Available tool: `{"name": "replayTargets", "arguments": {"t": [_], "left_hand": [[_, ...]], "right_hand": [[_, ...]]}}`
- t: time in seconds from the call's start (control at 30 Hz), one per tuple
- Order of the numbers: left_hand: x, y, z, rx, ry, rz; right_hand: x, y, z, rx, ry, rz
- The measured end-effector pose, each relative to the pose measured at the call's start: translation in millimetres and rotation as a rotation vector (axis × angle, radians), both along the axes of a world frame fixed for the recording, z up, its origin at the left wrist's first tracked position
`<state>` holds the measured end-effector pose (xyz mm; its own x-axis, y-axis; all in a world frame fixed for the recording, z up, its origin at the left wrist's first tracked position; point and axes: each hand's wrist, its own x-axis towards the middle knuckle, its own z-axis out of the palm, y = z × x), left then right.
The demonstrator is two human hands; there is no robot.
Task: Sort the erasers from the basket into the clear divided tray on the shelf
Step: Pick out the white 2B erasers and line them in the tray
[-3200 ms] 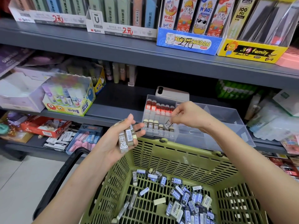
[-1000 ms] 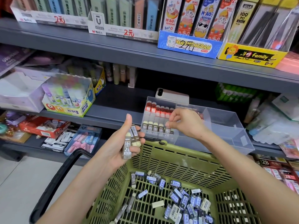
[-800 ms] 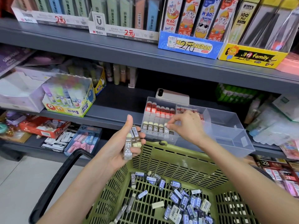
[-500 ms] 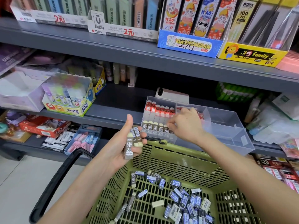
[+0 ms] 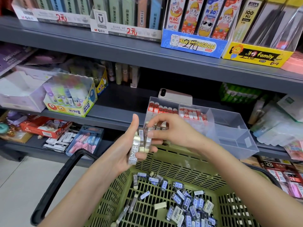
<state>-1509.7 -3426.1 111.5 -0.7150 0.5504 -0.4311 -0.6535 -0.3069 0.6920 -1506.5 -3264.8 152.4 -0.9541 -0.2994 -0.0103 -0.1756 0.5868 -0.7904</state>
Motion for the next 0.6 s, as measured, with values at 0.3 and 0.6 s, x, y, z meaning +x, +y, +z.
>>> {"name": "replayTargets", "arguments": {"t": [0.3, 0.6], "left_hand": [[0, -3, 0, -0.034, -0.038, 0.039], [-2, -3, -2, -0.017, -0.048, 0.063]], "right_hand": [[-6, 38, 15, -0.958, -0.358, -0.39], [-11, 75, 13, 0.089, -0.17, -0.33]]}}
